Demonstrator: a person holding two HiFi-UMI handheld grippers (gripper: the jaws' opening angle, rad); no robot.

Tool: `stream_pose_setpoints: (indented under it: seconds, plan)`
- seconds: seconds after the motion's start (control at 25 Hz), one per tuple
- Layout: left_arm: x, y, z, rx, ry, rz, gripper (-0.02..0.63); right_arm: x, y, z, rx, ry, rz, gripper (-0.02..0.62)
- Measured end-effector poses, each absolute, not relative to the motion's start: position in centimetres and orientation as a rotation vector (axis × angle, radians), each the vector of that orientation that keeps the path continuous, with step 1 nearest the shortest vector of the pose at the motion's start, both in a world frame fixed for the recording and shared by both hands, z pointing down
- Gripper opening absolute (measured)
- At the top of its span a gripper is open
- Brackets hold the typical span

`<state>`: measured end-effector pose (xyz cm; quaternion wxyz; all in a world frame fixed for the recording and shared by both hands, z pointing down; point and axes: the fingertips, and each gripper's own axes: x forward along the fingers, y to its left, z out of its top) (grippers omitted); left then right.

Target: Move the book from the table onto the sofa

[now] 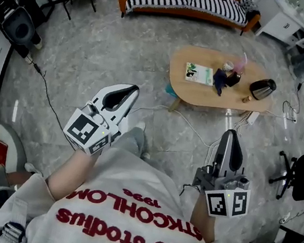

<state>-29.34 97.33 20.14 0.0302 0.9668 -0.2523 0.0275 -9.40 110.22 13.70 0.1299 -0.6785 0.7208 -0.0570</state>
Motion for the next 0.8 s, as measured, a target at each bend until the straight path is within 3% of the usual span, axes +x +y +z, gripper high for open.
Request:
stream_pose_setpoints:
  seconds: [0.8]
  plan:
    - [-26.4, 83.2, 22.5, 2.944, -0.68, 0.042, 0.018, -8.6, 97.0, 13.9, -2.003, 2.139, -0.199, 0.028]
